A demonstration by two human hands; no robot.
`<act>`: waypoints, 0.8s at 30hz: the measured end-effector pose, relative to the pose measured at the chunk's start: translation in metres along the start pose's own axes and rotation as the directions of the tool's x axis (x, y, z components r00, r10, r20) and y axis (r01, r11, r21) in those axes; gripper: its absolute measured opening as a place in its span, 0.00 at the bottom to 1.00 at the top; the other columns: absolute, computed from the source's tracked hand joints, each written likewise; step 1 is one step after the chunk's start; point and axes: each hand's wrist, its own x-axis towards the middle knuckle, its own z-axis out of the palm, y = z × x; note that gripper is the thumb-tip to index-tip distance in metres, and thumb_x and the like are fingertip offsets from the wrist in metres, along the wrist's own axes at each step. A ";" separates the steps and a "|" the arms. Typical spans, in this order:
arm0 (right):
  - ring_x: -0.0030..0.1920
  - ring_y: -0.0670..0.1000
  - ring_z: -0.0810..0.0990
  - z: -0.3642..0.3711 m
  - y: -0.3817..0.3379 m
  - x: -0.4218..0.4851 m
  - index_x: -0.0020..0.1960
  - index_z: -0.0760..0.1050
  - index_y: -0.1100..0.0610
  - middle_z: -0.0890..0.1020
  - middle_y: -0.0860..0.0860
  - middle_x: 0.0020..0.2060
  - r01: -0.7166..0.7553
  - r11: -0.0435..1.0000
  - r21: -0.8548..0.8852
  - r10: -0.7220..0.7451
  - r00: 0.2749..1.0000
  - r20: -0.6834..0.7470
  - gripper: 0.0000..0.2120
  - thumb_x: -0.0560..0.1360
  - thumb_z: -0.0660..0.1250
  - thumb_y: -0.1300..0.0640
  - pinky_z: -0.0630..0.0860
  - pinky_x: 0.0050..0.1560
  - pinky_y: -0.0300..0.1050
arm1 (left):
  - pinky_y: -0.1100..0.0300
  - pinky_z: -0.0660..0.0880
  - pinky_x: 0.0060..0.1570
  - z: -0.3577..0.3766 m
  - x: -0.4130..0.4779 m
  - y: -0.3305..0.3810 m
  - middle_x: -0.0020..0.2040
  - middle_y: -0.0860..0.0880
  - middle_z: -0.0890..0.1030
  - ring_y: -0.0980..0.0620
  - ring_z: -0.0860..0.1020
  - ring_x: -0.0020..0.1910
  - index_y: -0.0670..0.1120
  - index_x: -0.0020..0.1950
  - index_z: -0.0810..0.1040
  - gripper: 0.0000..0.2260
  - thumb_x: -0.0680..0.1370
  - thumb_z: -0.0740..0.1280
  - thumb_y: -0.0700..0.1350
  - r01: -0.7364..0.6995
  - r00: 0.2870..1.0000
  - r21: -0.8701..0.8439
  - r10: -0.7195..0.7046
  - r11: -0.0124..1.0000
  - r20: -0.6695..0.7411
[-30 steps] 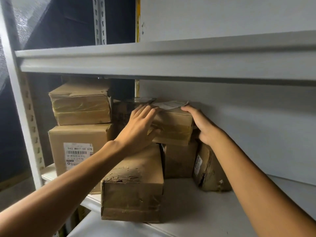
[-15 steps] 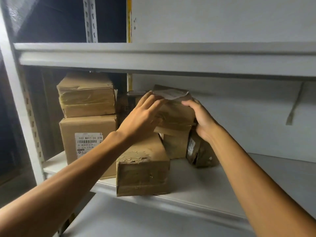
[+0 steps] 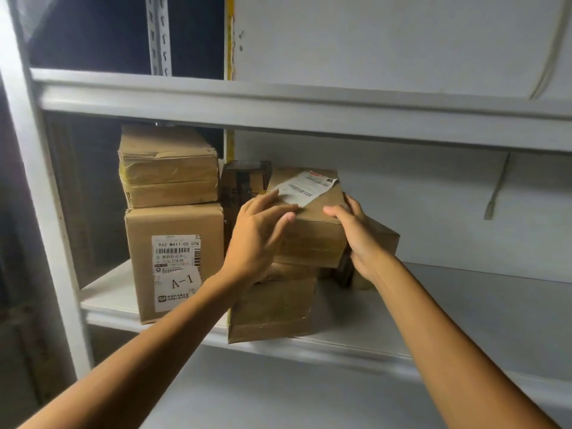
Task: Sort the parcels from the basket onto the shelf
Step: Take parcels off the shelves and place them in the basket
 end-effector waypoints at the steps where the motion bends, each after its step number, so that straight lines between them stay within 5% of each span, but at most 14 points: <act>1: 0.59 0.48 0.75 -0.001 0.002 -0.002 0.73 0.61 0.42 0.74 0.47 0.65 0.004 1.000 0.001 -0.004 1.000 -0.003 0.31 0.74 0.68 0.43 0.75 0.59 0.51 | 0.56 0.64 0.68 0.003 -0.001 0.000 0.74 0.51 0.64 0.58 0.60 0.72 0.57 0.62 0.78 0.12 0.80 0.62 0.51 0.033 0.999 -0.045 -0.032 0.998 0.032; 3: 0.62 0.49 0.74 -0.006 0.004 -0.006 0.73 0.61 0.42 0.73 0.46 0.66 0.006 1.000 -0.012 -0.006 1.000 0.004 0.31 0.73 0.68 0.42 0.73 0.64 0.55 | 0.58 0.65 0.68 0.007 -0.003 0.002 0.77 0.53 0.59 0.61 0.56 0.74 0.60 0.61 0.77 0.11 0.80 0.62 0.53 0.095 0.993 -0.137 -0.085 0.986 0.077; 6: 0.58 0.49 0.77 -0.013 0.002 -0.011 0.71 0.64 0.42 0.76 0.46 0.62 -0.063 0.998 0.030 0.063 0.998 0.030 0.30 0.72 0.70 0.41 0.78 0.56 0.55 | 0.47 0.70 0.66 0.007 0.000 0.005 0.73 0.50 0.66 0.50 0.65 0.72 0.57 0.65 0.75 0.15 0.79 0.62 0.53 0.166 0.984 -0.215 -0.146 0.962 0.105; 13: 0.55 0.52 0.80 -0.011 0.001 -0.024 0.65 0.71 0.43 0.81 0.48 0.55 -0.154 0.972 0.180 0.142 0.987 0.074 0.23 0.72 0.71 0.44 0.81 0.42 0.52 | 0.55 0.63 0.70 0.009 0.000 0.023 0.76 0.51 0.60 0.55 0.62 0.72 0.54 0.78 0.45 0.39 0.76 0.66 0.55 0.340 0.940 -0.332 -0.309 0.880 0.145; 15: 0.54 0.51 0.81 -0.012 0.006 -0.031 0.65 0.71 0.43 0.82 0.48 0.55 -0.109 0.961 0.255 0.096 0.994 0.060 0.23 0.72 0.71 0.47 0.81 0.40 0.50 | 0.54 0.71 0.65 0.004 0.000 0.027 0.71 0.48 0.70 0.52 0.71 0.67 0.51 0.78 0.52 0.39 0.73 0.70 0.54 0.418 0.908 -0.389 -0.378 0.821 0.179; 18: 0.55 0.50 0.81 -0.021 0.014 -0.044 0.68 0.68 0.44 0.82 0.46 0.56 -0.035 0.951 0.306 0.021 0.999 0.048 0.28 0.71 0.72 0.50 0.82 0.48 0.51 | 0.66 0.77 0.51 -0.002 -0.004 0.036 0.60 0.47 0.80 0.52 0.80 0.56 0.48 0.70 0.70 0.26 0.74 0.70 0.50 0.383 0.920 -0.385 -0.311 0.840 0.236; 24: 0.54 0.44 0.82 -0.062 0.014 -0.072 0.63 0.70 0.40 0.83 0.40 0.52 0.063 0.966 0.250 -0.086 0.993 0.083 0.27 0.67 0.74 0.52 0.77 0.58 0.49 | 0.68 0.75 0.54 0.008 -0.026 0.072 0.65 0.52 0.76 0.57 0.77 0.60 0.51 0.74 0.65 0.33 0.70 0.71 0.51 0.299 0.947 -0.366 -0.228 0.881 0.227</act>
